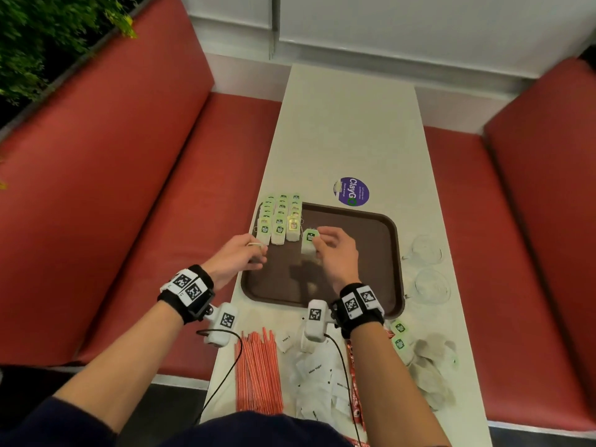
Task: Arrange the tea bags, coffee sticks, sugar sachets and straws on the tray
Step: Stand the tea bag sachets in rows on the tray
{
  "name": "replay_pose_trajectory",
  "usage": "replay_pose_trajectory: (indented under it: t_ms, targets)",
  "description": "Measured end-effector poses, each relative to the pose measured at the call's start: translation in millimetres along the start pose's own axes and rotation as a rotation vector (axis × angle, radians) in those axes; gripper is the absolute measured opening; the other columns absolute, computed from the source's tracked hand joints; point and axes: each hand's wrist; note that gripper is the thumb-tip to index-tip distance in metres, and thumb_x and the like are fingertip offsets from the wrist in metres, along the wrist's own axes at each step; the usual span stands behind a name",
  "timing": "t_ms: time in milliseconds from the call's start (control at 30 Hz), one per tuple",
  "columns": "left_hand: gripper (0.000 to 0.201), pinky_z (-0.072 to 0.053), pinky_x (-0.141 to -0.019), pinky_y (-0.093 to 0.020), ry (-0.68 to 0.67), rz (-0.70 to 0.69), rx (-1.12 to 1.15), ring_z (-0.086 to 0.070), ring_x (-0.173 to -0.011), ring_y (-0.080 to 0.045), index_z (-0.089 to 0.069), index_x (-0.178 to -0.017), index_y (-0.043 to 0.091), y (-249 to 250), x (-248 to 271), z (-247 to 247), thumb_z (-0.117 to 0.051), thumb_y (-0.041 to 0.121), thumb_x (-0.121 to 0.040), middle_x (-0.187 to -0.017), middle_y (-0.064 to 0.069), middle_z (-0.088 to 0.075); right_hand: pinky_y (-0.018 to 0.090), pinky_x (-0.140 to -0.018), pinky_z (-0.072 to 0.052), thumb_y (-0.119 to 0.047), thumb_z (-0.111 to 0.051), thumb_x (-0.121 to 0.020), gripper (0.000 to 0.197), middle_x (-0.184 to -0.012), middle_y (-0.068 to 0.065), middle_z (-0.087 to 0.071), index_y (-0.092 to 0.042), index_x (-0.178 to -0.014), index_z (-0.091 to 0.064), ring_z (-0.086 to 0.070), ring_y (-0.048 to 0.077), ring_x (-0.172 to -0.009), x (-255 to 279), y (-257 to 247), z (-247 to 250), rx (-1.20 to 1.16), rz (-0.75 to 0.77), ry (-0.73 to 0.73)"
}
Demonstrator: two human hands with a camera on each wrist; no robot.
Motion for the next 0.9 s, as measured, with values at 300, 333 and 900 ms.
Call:
replay_pose_trajectory:
  t_ms: [300, 333, 900]
  targets:
    - [0.021, -0.064, -0.088, -0.042, 0.258, -0.109, -0.193, -0.076, -0.101, -0.023, -0.076, -0.114, 0.026, -9.1, -42.7, 8.1, -0.077, 0.013, -0.098, -0.102, 0.003, -0.079, 0.054, -0.091, -0.063, -0.032, -0.076, -0.094, 0.009, -0.089, -0.012, -0.076, -0.04, -0.092, -0.072, -0.075, 0.021, -0.089, -45.0, 40.4, -43.4, 0.22, -0.053, 0.008]
    - [0.022, -0.061, -0.085, -0.036, 0.296, -0.102, -0.237, -0.074, -0.101, -0.021, -0.076, -0.114, 0.026, -11.5, -47.9, 6.8, -0.082, 0.017, -0.095, -0.101, 0.005, -0.078, 0.055, -0.09, -0.063, -0.033, -0.076, -0.094, 0.011, -0.089, -0.013, -0.075, -0.042, -0.092, -0.071, -0.075, 0.021, -0.088, -49.3, 43.0, -46.2, 0.243, -0.047, -0.017]
    - [0.018, -0.051, -0.083, -0.032, 0.359, -0.172, -0.582, -0.065, -0.089, -0.023, -0.071, -0.111, 0.022, -46.8, -98.3, 5.2, -0.078, 0.014, -0.097, -0.089, 0.004, -0.07, 0.025, -0.083, -0.051, -0.018, -0.076, -0.101, 0.011, -0.095, -0.006, -0.074, -0.018, -0.111, -0.071, -0.07, 0.011, -0.089, -75.6, 44.8, -71.9, 0.271, 0.035, 0.022]
Point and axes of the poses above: each hand's wrist, its own x-axis away from the middle knuckle, its own z-axis out of the back of the hand, y = z × x
